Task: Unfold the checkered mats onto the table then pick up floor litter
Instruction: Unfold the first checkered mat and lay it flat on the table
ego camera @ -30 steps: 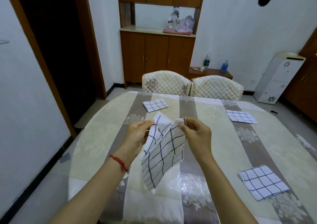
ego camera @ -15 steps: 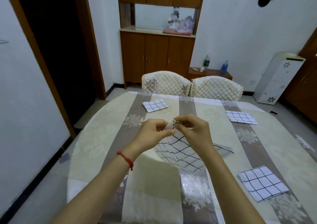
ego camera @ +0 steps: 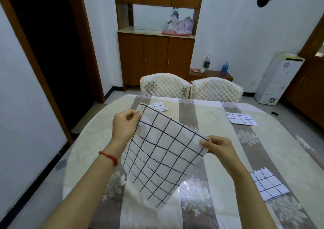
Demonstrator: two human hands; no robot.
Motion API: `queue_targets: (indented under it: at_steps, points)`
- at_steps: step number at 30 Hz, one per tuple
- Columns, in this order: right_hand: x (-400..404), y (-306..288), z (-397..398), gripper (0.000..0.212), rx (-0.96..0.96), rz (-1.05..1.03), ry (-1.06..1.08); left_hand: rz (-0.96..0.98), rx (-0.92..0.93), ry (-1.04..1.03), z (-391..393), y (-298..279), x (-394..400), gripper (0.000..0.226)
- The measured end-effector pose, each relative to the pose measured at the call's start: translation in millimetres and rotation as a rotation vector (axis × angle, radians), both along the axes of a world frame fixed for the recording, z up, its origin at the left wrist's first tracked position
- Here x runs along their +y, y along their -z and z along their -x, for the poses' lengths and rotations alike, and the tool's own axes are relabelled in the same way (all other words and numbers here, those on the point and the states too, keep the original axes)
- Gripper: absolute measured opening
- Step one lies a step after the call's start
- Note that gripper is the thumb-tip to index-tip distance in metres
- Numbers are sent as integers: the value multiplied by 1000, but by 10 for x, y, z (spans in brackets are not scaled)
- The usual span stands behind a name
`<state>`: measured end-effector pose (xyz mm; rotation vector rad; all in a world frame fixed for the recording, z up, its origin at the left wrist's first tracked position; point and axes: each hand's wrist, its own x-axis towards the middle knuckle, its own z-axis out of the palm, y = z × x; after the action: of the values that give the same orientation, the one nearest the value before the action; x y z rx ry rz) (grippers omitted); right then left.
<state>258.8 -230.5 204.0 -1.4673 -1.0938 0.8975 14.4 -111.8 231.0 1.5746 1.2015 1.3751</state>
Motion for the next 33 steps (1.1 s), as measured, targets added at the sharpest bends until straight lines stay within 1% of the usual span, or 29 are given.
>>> queue_targets:
  at_steps: [2,4,6,7,8,9,11,12,13,16,19,22,26,30,33]
  points:
    - [27,10,11,18,35,-4,14,13,26,-64,7,46,33,25]
    - [73,1,58,22,35,-34,38,60,75,-137,-30,81,32,8]
    - [129,-11,126,29,26,-65,60,96,156,-211,-94,118,-4,29]
    - [154,-27,174,28,19,-78,73,74,187,-222,-133,122,-50,36]
    - [179,-44,225,28,9,-88,79,33,213,-213,-178,118,-110,37]
    - [207,-61,277,27,-1,-98,82,-2,230,-181,-229,109,-187,32]
    - [262,-85,363,25,-21,-115,92,-30,255,-76,-337,124,-326,15]
    - [282,-93,402,24,-30,-123,92,-4,241,-4,-387,134,-395,13]
    - [298,-104,442,23,-42,-127,85,38,216,66,-432,143,-456,18]
    - [336,-97,550,27,-94,-119,44,270,72,220,-529,121,-558,30]
    - [368,-61,642,32,-94,-115,5,433,-69,266,-566,67,-575,31]
    - [382,-36,696,37,-113,-120,-24,527,-171,311,-538,35,-556,22]
    - [373,-27,727,35,-88,-121,-54,547,-224,333,-476,55,-527,19]
    - [373,-44,724,25,-22,-149,-84,490,-258,360,-447,103,-525,20]
    - [360,-59,730,21,1,-166,-111,437,-272,349,-430,135,-520,19]
